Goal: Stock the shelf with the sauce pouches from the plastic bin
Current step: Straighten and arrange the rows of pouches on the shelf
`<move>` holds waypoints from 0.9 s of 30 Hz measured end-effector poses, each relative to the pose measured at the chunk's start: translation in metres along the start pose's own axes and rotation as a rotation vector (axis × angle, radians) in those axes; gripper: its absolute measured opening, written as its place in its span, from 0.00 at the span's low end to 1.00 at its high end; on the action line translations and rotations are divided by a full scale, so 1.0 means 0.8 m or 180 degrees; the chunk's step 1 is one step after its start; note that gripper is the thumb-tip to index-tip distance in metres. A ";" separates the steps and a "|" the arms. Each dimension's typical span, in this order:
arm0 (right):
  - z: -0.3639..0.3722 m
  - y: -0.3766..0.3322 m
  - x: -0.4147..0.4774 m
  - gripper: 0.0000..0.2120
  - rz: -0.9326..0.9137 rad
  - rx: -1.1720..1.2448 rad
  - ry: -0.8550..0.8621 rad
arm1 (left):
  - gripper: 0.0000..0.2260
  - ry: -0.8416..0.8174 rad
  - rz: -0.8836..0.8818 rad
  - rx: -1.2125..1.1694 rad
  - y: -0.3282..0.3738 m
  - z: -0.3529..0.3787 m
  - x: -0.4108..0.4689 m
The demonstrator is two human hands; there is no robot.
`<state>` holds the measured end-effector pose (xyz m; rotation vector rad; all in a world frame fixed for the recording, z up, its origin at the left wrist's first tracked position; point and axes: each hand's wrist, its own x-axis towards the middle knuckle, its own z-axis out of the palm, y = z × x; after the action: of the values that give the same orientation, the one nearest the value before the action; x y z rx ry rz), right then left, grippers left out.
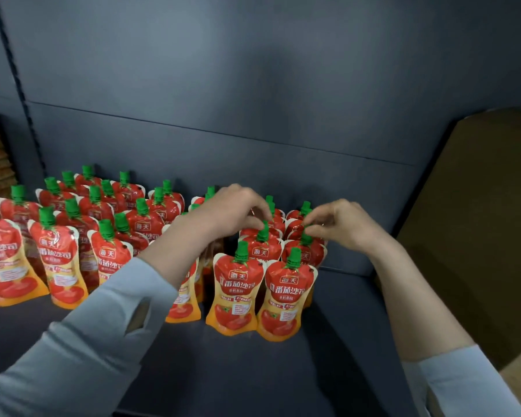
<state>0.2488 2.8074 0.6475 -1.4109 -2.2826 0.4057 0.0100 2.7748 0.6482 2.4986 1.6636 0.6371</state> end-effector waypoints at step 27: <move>-0.005 -0.003 0.034 0.06 0.0279 -0.0188 0.0215 | 0.13 -0.0012 -0.0071 0.0035 -0.024 -0.011 0.011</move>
<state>0.2380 2.8305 0.6572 -1.5342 -2.2017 0.3147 -0.0071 2.7893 0.6533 2.4834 1.6958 0.6224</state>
